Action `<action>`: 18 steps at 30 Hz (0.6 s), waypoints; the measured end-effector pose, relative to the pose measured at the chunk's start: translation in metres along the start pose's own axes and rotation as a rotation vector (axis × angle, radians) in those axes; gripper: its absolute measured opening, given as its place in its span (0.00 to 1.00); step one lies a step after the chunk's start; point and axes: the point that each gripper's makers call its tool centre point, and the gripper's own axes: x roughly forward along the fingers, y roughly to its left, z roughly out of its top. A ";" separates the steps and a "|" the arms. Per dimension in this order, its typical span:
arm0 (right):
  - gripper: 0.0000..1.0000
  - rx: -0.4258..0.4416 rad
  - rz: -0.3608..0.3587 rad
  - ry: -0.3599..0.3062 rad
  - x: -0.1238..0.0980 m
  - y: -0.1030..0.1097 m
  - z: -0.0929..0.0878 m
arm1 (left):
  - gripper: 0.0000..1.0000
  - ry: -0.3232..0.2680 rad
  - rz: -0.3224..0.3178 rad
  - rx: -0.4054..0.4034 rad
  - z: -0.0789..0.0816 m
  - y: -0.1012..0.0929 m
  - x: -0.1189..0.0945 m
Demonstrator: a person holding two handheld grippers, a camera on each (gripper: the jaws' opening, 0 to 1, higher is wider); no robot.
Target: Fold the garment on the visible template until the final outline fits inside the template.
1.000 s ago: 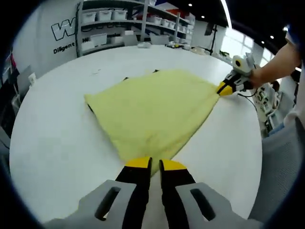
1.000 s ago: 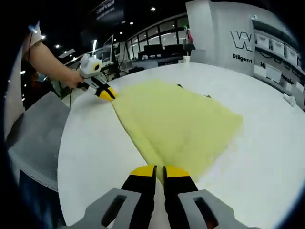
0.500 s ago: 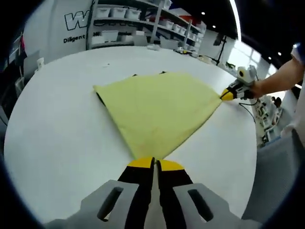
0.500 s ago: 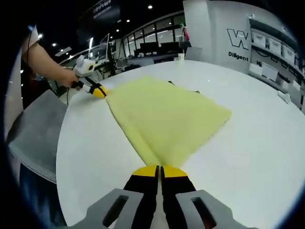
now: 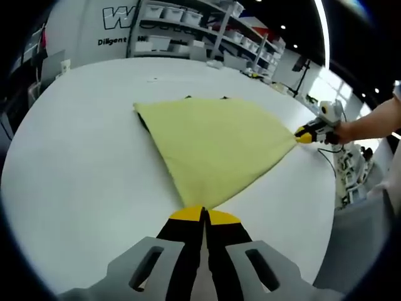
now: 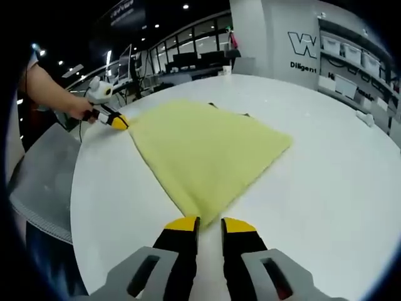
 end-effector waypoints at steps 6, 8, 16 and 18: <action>0.16 0.011 -0.032 -0.012 -0.007 -0.001 0.002 | 0.13 -0.031 0.004 0.002 0.003 -0.011 -0.005; 0.18 0.019 -0.045 -0.016 -0.009 -0.001 0.002 | 0.17 -0.038 0.013 0.003 0.003 -0.013 -0.006; 0.30 0.069 -0.077 -0.057 -0.021 0.010 0.006 | 0.35 -0.075 0.042 0.005 0.003 -0.024 -0.019; 0.33 0.084 -0.083 -0.067 -0.024 0.015 0.007 | 0.40 -0.082 0.046 0.006 0.002 -0.027 -0.022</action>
